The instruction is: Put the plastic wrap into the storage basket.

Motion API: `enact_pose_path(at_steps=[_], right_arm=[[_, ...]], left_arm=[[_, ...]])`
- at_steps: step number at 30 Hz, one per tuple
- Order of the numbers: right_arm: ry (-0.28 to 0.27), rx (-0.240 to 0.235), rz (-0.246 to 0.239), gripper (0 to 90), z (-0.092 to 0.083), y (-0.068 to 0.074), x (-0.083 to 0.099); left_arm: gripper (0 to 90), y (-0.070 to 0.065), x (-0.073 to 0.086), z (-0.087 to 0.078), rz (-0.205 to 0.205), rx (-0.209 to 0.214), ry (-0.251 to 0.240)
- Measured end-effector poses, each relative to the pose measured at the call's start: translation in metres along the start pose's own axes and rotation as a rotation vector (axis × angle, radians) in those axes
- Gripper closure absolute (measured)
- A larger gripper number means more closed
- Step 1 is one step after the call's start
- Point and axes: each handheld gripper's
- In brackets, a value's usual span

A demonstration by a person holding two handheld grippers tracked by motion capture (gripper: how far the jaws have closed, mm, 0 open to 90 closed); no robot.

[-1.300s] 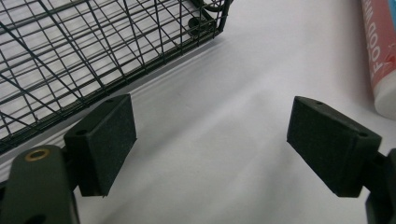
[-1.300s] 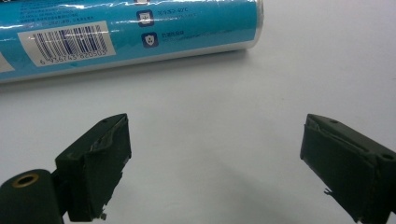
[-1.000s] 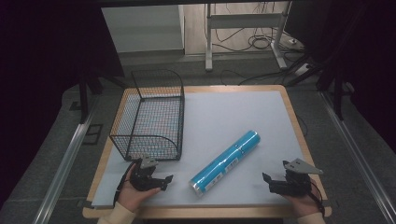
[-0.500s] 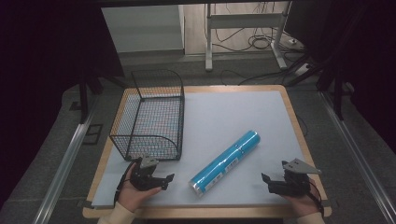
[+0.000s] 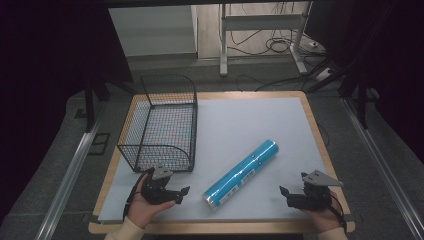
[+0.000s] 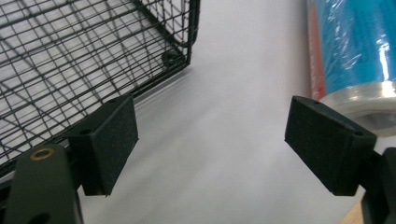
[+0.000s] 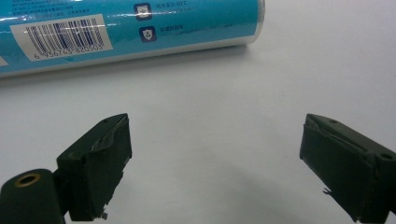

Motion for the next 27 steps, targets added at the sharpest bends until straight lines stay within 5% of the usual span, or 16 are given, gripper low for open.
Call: enact_pose_path(at_steps=[27], right_arm=[[0.007, 0.0, -0.001, 9.9, 0.001, -0.001, 0.001]], left_arm=[[17.0, -0.03, -0.034, 0.01, 0.068, 0.052, 0.029]])
Point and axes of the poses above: each handheld gripper's, and its own axes: z roughly forward along the jaws, x roughly out of its underside, y roughly to its left, and after that the axes turned 13 degrees about x, right-handed
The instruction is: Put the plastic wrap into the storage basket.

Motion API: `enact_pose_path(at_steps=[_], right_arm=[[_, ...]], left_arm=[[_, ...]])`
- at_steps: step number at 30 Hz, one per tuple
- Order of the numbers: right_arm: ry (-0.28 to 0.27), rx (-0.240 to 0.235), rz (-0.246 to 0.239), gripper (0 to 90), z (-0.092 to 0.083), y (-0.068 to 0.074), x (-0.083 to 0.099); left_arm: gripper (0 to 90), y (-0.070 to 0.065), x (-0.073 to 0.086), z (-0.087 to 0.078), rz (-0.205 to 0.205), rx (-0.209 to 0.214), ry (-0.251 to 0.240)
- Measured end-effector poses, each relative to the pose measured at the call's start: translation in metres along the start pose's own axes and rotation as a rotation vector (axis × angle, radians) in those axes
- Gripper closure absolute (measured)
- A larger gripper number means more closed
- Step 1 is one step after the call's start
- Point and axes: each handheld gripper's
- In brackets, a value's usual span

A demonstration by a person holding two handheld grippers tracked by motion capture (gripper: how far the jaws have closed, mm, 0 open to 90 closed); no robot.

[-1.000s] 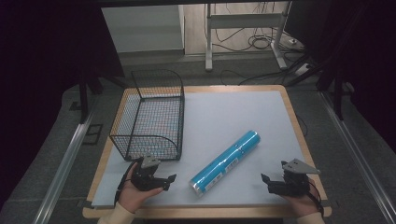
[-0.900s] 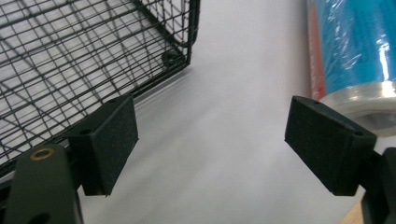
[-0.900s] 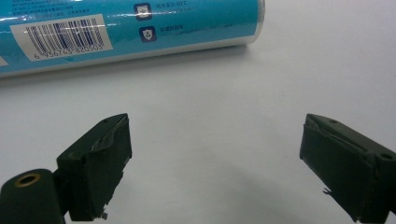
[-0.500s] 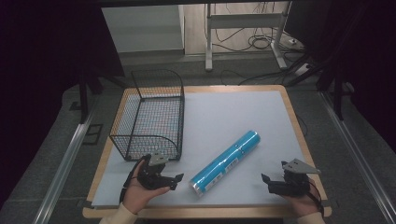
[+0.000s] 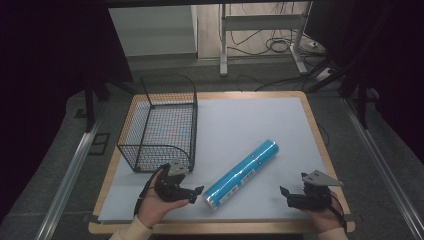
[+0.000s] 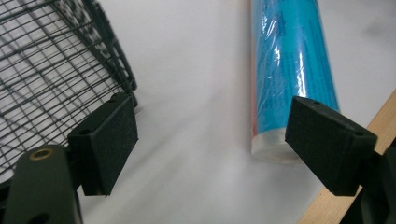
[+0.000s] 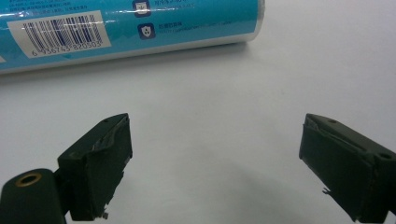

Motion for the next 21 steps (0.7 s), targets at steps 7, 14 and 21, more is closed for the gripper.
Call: enact_pose_path(at_steps=[7, 14, 21], right_arm=[[-0.003, 0.002, 0.0, 9.9, 0.0, 0.0, 0.0], [-0.008, 0.001, -0.002, 9.9, -0.001, 0.0, 0.0], [-0.009, 0.002, 0.001, 9.9, -0.001, -0.001, 0.0]], left_arm=[[16.7, -0.003, -0.008, 0.003, 0.008, 0.008, 0.001], [16.6, -0.007, -0.016, 0.006, 0.016, 0.027, 0.003], [16.4, -0.008, -0.019, 0.009, 0.024, 0.031, 0.009]])
Point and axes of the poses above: each handheld gripper's, and its own axes: z roughly forward along the jaws, x roughly out of its underside, y roughly to its left, and after that the axes turned 13 degrees about x, right-handed
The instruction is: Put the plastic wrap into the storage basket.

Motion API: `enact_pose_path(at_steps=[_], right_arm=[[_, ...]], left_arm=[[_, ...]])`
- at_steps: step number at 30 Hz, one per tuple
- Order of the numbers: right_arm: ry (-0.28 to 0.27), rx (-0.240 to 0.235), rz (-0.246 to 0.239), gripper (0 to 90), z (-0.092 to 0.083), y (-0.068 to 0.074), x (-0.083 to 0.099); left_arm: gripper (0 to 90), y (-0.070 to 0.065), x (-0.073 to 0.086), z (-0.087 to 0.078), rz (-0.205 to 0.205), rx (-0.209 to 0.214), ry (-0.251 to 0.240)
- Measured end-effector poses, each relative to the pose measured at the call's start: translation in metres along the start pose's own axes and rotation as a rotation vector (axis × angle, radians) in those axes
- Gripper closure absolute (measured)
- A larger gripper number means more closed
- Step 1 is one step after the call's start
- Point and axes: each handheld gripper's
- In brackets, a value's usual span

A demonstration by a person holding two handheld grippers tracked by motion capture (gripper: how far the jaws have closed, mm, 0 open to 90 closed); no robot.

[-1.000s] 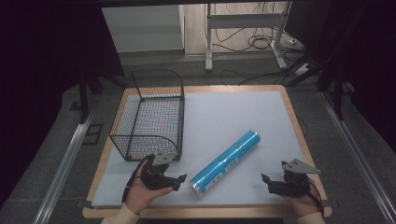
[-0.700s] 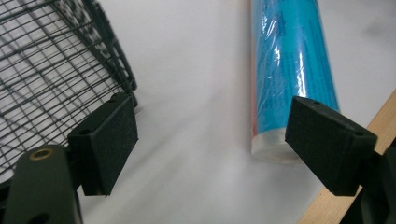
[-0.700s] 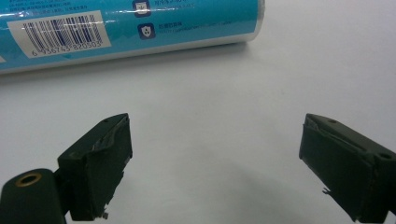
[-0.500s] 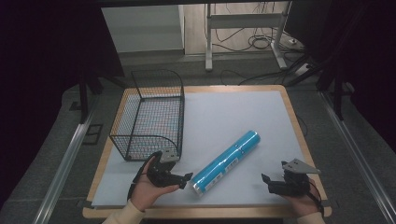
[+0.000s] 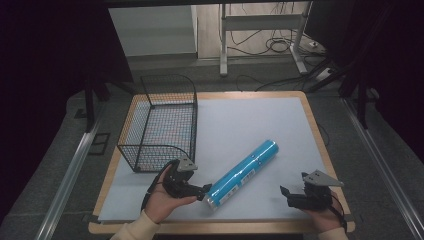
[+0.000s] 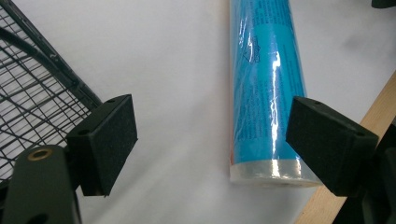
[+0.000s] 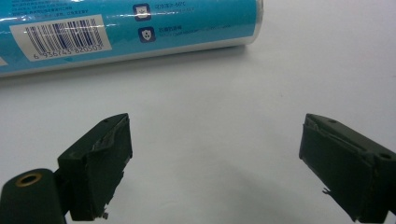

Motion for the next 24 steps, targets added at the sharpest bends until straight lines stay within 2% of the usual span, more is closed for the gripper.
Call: enact_pose_path(at_steps=[13, 18, 24], right_arm=[[0.0, 0.0, -0.004, 9.9, 0.0, 0.001, 0.0], [-0.002, -0.001, -0.002, 9.9, 0.0, 0.001, 0.0], [-0.003, 0.003, -0.001, 9.9, -0.001, 0.0, 0.0]], left_arm=[[16.5, -0.001, -0.007, 0.002, 0.02, 0.0, 0.006], [16.4, -0.005, -0.019, 0.011, 0.03, 0.014, 0.022], [16.2, -0.006, -0.03, 0.016, 0.041, 0.008, 0.037]])
Point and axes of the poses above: each handheld gripper's, and its own axes: z roughly forward along the jaws, x roughly out of its underside, y roughly to its left, and after that the axes turned 13 degrees about x, right-handed
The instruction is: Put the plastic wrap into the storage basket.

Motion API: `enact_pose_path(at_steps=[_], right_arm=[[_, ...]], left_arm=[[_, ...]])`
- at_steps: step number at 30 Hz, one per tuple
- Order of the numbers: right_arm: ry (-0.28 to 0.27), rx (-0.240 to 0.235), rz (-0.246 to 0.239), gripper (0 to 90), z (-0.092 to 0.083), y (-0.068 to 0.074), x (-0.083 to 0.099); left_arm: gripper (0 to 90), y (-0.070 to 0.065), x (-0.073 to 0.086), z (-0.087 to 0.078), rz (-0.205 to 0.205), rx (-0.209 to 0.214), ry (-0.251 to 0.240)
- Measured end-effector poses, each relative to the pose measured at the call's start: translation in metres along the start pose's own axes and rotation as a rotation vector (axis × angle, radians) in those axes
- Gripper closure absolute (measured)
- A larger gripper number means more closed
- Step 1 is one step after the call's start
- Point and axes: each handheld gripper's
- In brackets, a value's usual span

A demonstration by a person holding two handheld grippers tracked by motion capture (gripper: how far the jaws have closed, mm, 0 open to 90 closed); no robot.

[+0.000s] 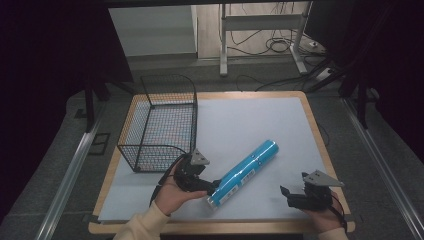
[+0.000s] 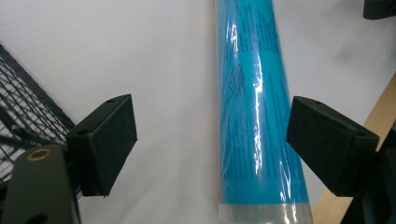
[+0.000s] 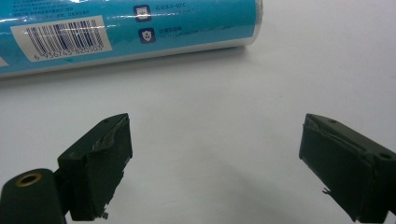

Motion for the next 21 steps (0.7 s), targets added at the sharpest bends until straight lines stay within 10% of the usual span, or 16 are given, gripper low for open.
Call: enact_pose_path(at_steps=[21], right_arm=[[0.007, -0.001, -0.012, 10.0, 0.001, 0.002, 0.001]], left_arm=[[15.5, -0.006, -0.023, 0.021, 0.019, 0.015, 0.045]])
Point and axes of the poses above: each handheld gripper's, and its own axes: z roughly forward along the jaws, x roughly out of its underside, y roughly to its left, and after that the axes turned 13 degrees about x, right-handed
